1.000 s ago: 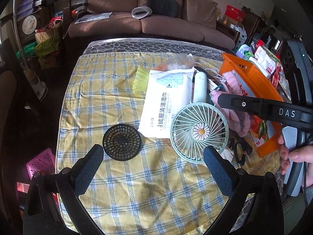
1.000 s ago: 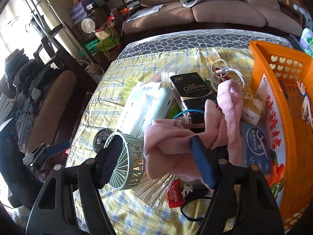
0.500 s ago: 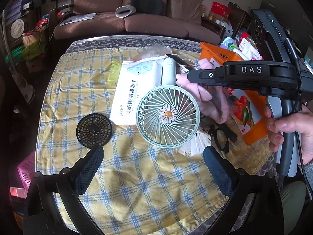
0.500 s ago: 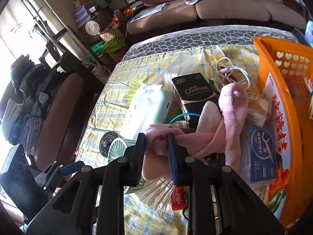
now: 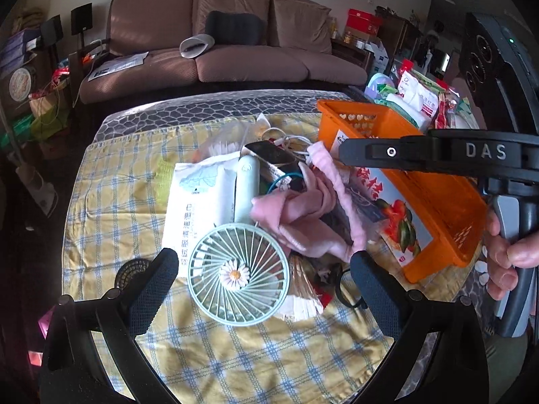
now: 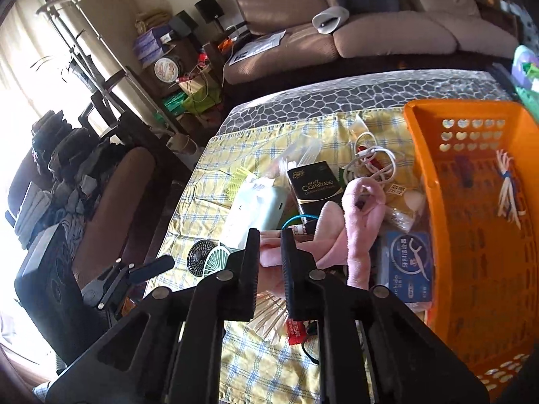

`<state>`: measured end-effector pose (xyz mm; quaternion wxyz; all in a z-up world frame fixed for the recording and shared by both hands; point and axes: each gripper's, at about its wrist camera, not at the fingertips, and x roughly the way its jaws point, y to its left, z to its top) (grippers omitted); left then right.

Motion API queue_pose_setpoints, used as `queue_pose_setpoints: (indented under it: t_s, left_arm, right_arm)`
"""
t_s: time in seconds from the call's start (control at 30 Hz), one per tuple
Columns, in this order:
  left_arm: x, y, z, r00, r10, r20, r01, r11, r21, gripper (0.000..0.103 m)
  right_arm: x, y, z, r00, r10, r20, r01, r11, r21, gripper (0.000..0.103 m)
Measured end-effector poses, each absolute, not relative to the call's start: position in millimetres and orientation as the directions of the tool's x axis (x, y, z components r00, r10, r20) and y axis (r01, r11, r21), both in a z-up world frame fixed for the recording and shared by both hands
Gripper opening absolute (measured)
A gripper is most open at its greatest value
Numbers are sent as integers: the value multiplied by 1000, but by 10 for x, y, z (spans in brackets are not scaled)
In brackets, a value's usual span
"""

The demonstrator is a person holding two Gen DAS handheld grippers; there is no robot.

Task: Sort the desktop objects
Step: 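Grasp the pink cloth with the left gripper while the right gripper releases it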

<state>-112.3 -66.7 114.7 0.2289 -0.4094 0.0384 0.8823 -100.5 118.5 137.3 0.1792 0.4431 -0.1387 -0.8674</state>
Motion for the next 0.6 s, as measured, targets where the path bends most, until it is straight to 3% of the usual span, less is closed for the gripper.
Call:
queue_pose_setpoints:
  t_s: [0.33, 0.43, 0.5, 0.57, 0.6]
  left_arm:
    - [-1633, 65, 950, -506, 185, -843, -564, -810, 161, 99]
    - [-1691, 175, 860, -506, 134, -852, -578, -786, 220, 88]
    - [-1721, 227, 824, -499, 121, -858, -587, -776, 232, 69]
    - [-1721, 269, 810, -511, 101, -854, -584, -770, 258, 63]
    - [-1716, 280, 822, -517, 104, -850, -585, -768, 262, 51]
  right_arm:
    - [-752, 1559, 1517, -571, -373, -731, 182, -926, 330, 24]
    - [-719, 1642, 1466, -567, -374, -734, 174, -925, 337, 25]
    - [-710, 1677, 1430, -565, -372, -737, 168, -926, 339, 25]
    - [-698, 1694, 1399, -563, -368, -740, 165, -927, 336, 25]
    - [-689, 1702, 1383, -562, -368, -741, 165, -927, 335, 25]
